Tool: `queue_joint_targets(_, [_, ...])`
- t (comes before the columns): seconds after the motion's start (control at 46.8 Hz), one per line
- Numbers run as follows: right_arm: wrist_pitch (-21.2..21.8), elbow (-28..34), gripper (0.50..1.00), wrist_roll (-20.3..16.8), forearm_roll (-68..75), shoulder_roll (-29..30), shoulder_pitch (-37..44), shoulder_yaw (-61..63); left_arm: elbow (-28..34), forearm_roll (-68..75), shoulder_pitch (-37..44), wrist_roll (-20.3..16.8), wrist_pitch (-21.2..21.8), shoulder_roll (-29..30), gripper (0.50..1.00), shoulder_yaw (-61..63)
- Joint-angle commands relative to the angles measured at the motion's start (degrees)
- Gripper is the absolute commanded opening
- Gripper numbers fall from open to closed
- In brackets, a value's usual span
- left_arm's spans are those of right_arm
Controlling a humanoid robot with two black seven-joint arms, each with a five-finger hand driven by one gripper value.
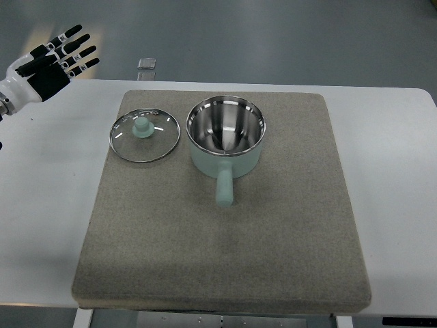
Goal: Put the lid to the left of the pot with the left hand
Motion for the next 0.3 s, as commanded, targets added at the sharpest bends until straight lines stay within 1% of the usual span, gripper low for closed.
queue_joint_targets(0.0, [0.1, 0.33, 0.921, 0.0, 0.02, 0.0, -0.08, -0.03, 0.19, 0.09, 0.11, 0.0, 0.0, -0.23, 0.996, 0.0])
queue_joint_targets(0.278, [-0.07, 0.41, 0.921, 0.35, -0.07, 0.0, -0.09, -0.11, 0.89, 0.09, 0.02, 0.0, 0.0, -0.23, 0.996, 0.0])
